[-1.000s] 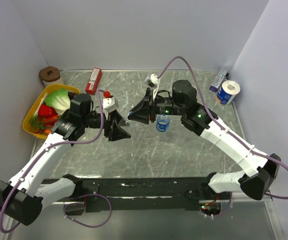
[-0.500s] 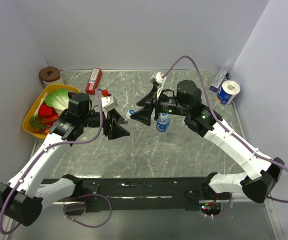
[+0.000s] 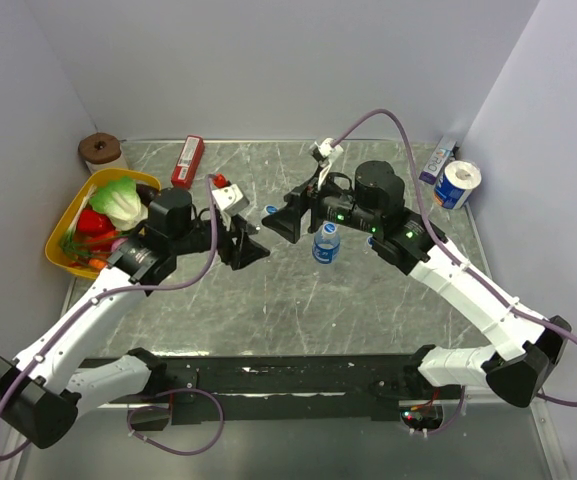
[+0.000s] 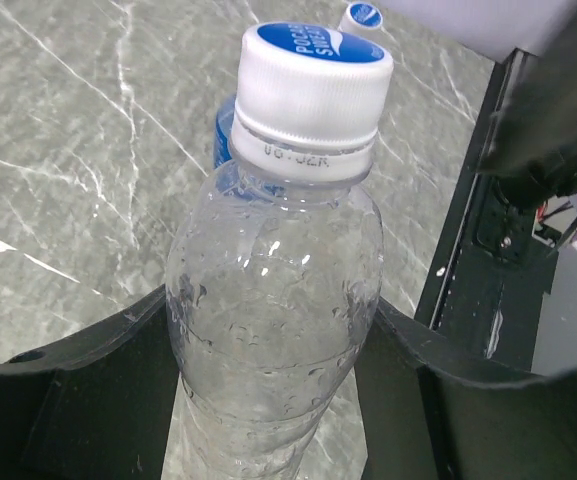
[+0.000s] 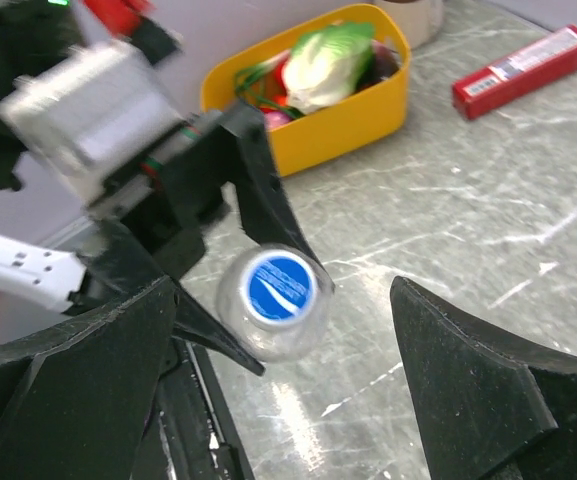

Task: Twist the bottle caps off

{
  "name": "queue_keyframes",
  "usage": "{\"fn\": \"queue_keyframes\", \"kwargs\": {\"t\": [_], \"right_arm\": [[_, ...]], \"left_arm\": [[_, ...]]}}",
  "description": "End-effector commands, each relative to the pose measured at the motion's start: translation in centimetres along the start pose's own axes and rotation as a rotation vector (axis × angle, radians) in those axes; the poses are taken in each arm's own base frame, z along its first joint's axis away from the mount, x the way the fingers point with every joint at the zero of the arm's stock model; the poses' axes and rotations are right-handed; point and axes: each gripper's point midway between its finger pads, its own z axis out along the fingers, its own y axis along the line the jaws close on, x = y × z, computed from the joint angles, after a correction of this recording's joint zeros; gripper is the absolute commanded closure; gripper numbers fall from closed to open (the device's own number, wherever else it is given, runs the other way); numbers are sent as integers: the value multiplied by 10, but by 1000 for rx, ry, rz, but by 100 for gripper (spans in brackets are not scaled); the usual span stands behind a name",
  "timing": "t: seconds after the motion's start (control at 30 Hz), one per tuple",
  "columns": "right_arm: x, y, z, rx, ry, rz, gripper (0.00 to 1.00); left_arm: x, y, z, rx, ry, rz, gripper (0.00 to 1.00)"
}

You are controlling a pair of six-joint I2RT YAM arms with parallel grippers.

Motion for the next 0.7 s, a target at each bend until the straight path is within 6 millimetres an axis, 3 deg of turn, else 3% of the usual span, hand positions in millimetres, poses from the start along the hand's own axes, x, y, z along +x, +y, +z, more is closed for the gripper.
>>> {"fn": "queue_keyframes", "kwargs": {"t": [0.0,0.17,0.67], "right_arm": [[-8,-8,1,58,-19,-6,5],[-7,-12,2,86,-20,-14,6],[-19,-2,2,46,-54,-14,8]], "left_arm": [[-28,-1,-8,-37,-105,31,42],[-25,-3,-6,-19,-92,26,42],[-16,-2,-1,-2,-57,15,42]]}}
